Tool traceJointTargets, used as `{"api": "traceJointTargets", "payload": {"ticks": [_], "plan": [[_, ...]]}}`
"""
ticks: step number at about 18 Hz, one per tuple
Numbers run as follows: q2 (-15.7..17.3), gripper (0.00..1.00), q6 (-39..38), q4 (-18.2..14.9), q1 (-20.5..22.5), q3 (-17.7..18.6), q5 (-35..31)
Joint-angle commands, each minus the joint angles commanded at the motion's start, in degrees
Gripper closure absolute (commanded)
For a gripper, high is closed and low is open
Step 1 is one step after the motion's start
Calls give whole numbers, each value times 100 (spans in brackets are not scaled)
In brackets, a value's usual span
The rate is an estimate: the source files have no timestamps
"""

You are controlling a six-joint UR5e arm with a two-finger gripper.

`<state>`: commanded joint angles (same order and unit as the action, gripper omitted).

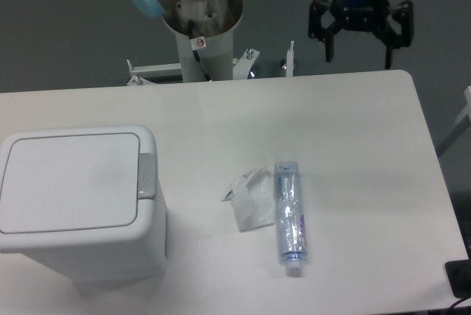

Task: Open the trash can
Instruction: 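Lower the open gripper from its raised pose toward the table, then move the gripper toward the trash can lid's raised tab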

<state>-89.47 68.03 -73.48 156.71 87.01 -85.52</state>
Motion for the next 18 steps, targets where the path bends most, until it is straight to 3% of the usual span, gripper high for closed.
{"api": "traceJointTargets", "payload": {"ticks": [3, 8, 11, 14, 16, 18], "plan": [[-35, 0, -113, 9, 0, -44, -9], [-360, 0, -1264, 0, -412, -333, 9], [-667, 0, -2387, 9, -763, -606, 0], [-905, 0, -3670, 534, -1247, -800, 201], [-949, 0, -4583, 668, -1370, -809, 560], [-1010, 0, -5437, 651, -1651, -800, 1332]]}}
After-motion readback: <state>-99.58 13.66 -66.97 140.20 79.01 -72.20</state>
